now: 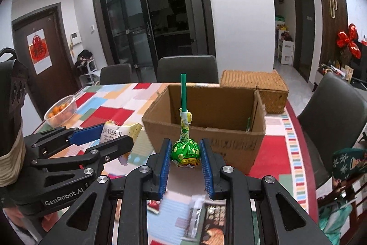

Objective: Organize snacks
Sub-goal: 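Carry the DENMAS pack and lollipop over the box and open both grippers, then move both tools back from the box to the remaining snacks, then grasp the pink pack with the left gripper while the right grasps the red candy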

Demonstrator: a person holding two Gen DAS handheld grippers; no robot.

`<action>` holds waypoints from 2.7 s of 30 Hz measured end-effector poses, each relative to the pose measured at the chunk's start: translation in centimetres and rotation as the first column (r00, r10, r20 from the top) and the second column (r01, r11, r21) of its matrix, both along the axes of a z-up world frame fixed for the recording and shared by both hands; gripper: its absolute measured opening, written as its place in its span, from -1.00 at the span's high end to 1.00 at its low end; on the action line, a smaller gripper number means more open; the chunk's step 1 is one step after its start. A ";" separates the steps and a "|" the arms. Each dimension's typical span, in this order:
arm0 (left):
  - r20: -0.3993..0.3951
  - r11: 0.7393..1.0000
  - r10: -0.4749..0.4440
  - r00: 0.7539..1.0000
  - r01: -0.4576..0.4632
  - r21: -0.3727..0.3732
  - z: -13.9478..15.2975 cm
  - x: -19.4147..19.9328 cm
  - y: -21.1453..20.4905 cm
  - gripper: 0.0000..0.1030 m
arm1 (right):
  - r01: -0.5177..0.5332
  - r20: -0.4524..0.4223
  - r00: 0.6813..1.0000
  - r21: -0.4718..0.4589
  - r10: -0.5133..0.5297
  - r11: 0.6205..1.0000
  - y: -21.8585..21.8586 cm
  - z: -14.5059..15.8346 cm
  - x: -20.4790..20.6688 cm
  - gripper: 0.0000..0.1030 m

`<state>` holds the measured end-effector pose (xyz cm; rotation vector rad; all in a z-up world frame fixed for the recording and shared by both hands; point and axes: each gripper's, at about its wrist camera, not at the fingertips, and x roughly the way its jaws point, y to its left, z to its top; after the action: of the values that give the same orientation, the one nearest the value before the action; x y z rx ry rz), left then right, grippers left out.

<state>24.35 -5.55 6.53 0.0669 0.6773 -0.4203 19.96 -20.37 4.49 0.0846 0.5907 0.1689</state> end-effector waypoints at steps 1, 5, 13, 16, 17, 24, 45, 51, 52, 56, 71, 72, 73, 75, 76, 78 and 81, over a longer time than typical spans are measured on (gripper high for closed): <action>0.000 1.000 0.000 1.000 0.000 -0.001 0.2 0.3 -0.1 0.09 | 0.003 -0.001 1.000 0.003 -0.003 1.000 -0.3 0.3 0.5 0.48; 0.007 1.000 0.002 1.000 -0.002 0.006 0.7 2.0 -0.6 0.09 | 0.018 -0.001 1.000 -0.005 -0.018 1.000 -1.0 0.7 2.0 0.48; -0.008 1.000 -0.006 1.000 0.006 0.018 0.6 5.6 -1.7 0.09 | 0.039 -0.018 0.999 -0.009 -0.039 0.999 -2.2 0.7 5.1 0.48; -0.017 1.000 -0.008 1.000 0.008 0.024 0.3 6.9 -2.3 0.09 | 0.044 -0.024 0.999 -0.013 -0.045 0.999 -2.5 0.4 6.1 0.48; -0.021 1.000 -0.011 1.000 0.011 0.026 0.2 7.3 -2.5 0.09 | 0.045 -0.028 0.999 -0.014 -0.045 0.999 -2.6 0.3 6.6 0.48; -0.005 0.995 0.066 0.998 -0.065 0.078 0.2 10.2 -3.1 -0.20 | 0.087 -0.023 0.996 -0.056 -0.088 0.995 -3.0 0.2 10.0 0.42; 0.024 0.976 0.146 0.989 -0.148 0.158 -0.5 -0.8 4.1 -0.38 | -0.006 -0.018 1.000 -0.032 0.005 0.999 2.1 -0.6 3.1 0.09; 0.012 0.965 0.185 0.983 -0.184 0.185 -1.8 -2.9 6.9 -0.43 | -0.075 -0.066 0.995 -0.015 0.074 0.997 5.7 -2.8 1.6 0.09; 0.007 0.964 0.190 0.982 -0.188 0.190 -2.2 -3.1 7.4 -0.43 | -0.079 -0.073 0.994 -0.013 0.078 0.997 6.0 -3.0 1.5 0.09; -0.047 0.959 0.213 0.976 -0.200 0.201 -4.4 -3.5 9.2 -0.43 | -0.108 -0.113 0.988 -0.021 0.105 0.994 7.7 -4.9 1.4 0.09; -0.224 0.967 0.211 0.952 -0.169 0.192 -12.1 -2.4 12.3 -0.38 | -0.138 -0.280 0.952 -0.036 0.123 0.990 11.0 -11.6 3.0 0.09; -0.235 0.967 0.209 0.949 -0.165 0.194 -12.6 -2.1 12.2 -0.38 | -0.138 -0.287 0.950 -0.037 0.122 0.990 11.2 -12.0 3.2 0.09; -0.244 0.968 0.206 0.948 -0.160 0.195 -13.1 -1.7 12.2 -0.37 | -0.136 -0.299 0.947 -0.040 0.118 0.990 11.2 -12.5 3.4 0.09; -0.262 0.970 0.198 0.945 -0.150 0.194 -13.9 -1.1 12.1 -0.32 | -0.131 -0.318 0.941 -0.041 0.111 0.990 11.3 -13.4 3.8 0.09; -0.267 0.970 0.195 0.944 -0.145 0.194 -14.3 -0.9 12.0 -0.31 | -0.127 -0.335 0.936 -0.039 0.106 0.991 11.3 -14.0 4.1 0.09; -0.281 0.970 0.189 0.941 -0.135 0.201 -15.0 -0.2 11.8 -0.28 | -0.119 -0.357 0.929 -0.031 0.100 0.992 11.2 -14.8 4.4 0.09; -0.297 0.971 0.179 0.938 -0.120 0.204 -16.0 0.7 11.5 -0.26 | -0.102 -0.396 0.914 -0.016 0.088 0.995 10.9 -16.2 5.1 0.09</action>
<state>25.04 5.91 -9.45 0.1237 1.0289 -0.2206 25.03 -9.45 -11.71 0.0548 1.0034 0.2384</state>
